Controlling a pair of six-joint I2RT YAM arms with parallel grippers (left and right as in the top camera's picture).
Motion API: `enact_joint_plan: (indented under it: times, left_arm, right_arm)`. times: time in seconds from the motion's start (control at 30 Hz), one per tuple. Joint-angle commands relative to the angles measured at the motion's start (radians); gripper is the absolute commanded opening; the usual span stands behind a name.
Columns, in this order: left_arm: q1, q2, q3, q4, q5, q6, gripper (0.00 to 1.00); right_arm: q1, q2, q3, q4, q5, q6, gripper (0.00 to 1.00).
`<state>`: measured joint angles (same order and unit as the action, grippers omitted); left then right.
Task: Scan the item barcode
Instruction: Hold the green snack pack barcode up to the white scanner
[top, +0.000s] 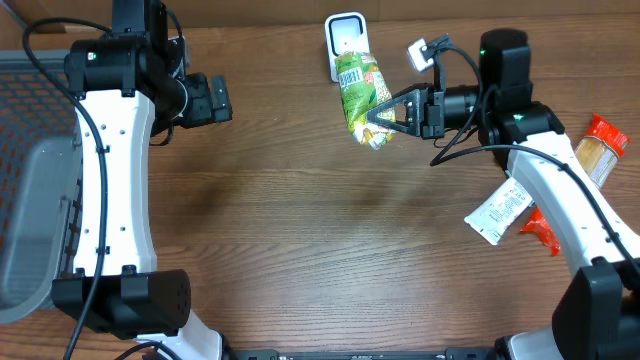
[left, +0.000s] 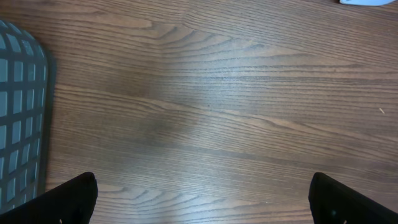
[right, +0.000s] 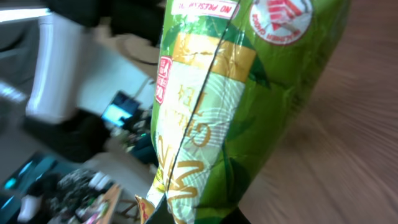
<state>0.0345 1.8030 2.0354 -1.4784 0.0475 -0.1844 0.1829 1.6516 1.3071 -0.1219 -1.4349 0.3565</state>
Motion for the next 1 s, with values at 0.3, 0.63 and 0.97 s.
enact_joint_plan:
  times: [0.3,0.63,0.97]
  left_arm:
    - [0.004,0.01,0.0,-0.002,0.0,-0.01,1.0]
    - [0.004,0.01,0.0,-0.002,0.0,-0.01,1.0]
    - [0.004,0.01,0.0,-0.002,0.0,-0.01,1.0]
  right_arm:
    - [0.0,-0.058,0.026,0.376,-0.076,0.444,0.04]
    - [0.09,-0.032,0.023,-0.023,0.232,0.153,0.04]
    - [0.187,-0.032,0.118,-0.497,0.977,-0.109,0.04]
